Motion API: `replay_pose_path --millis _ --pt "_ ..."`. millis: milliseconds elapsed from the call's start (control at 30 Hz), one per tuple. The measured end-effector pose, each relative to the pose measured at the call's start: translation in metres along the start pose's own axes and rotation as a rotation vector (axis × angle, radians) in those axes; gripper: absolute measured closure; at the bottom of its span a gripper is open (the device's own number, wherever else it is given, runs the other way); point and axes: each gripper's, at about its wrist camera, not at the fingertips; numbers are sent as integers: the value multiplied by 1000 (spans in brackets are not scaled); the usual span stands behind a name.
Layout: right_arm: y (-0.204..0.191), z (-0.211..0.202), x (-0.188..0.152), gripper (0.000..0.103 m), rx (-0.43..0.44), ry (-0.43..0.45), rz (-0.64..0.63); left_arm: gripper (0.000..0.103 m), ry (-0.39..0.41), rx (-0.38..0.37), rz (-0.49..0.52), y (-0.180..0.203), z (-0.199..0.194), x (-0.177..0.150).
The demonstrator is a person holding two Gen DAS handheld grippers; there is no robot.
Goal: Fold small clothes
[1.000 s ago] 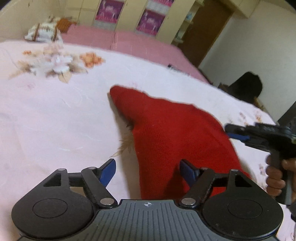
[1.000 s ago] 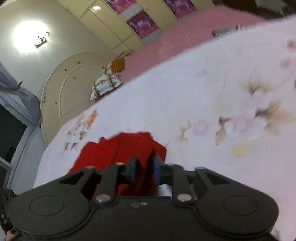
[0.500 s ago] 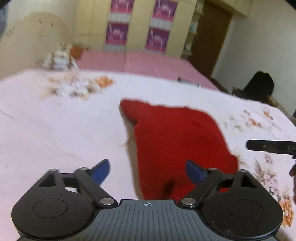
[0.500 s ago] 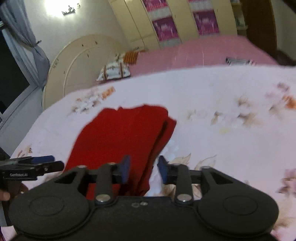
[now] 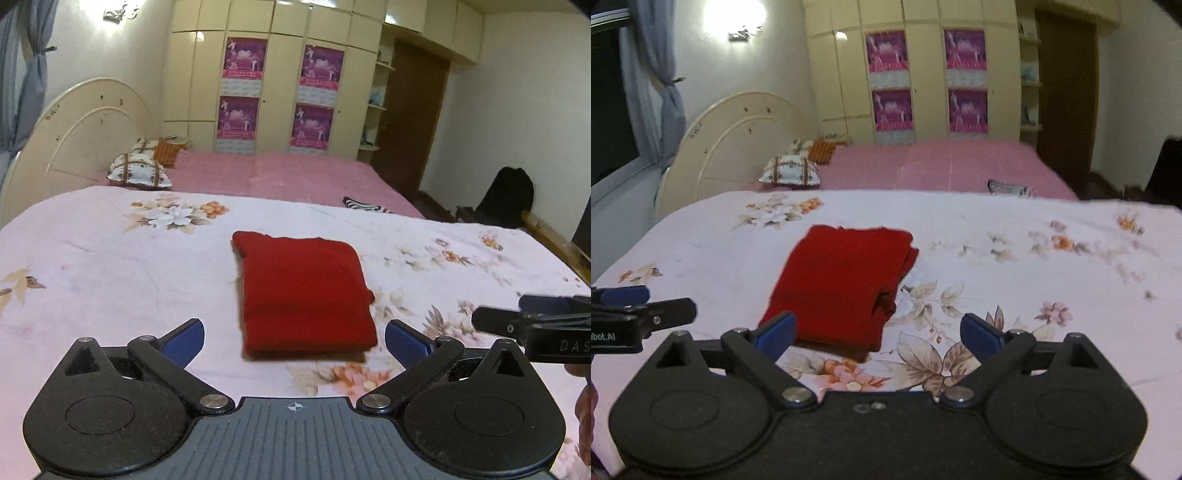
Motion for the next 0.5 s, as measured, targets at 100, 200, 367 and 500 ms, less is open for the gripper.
replay_pose_path --millis 100,200,367,500 --pt "-6 -18 -9 8 -5 38 -3 0 13 5 4 3 -13 -12" --pt "-9 -30 -14 8 -6 50 4 0 22 -5 -25 5 -26 -24" --pt "-19 -45 -25 8 -25 73 -13 0 46 -2 -21 6 -42 -33" --pt "-22 -50 -31 8 -29 83 -14 0 52 2 -16 7 -48 -39"
Point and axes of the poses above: each gripper's, at about its wrist camera, not at the fingertips, and z roughly the way its jaws point, y to its right, x to its top, and after that the axes turned 11 degrees about -y, right-handed
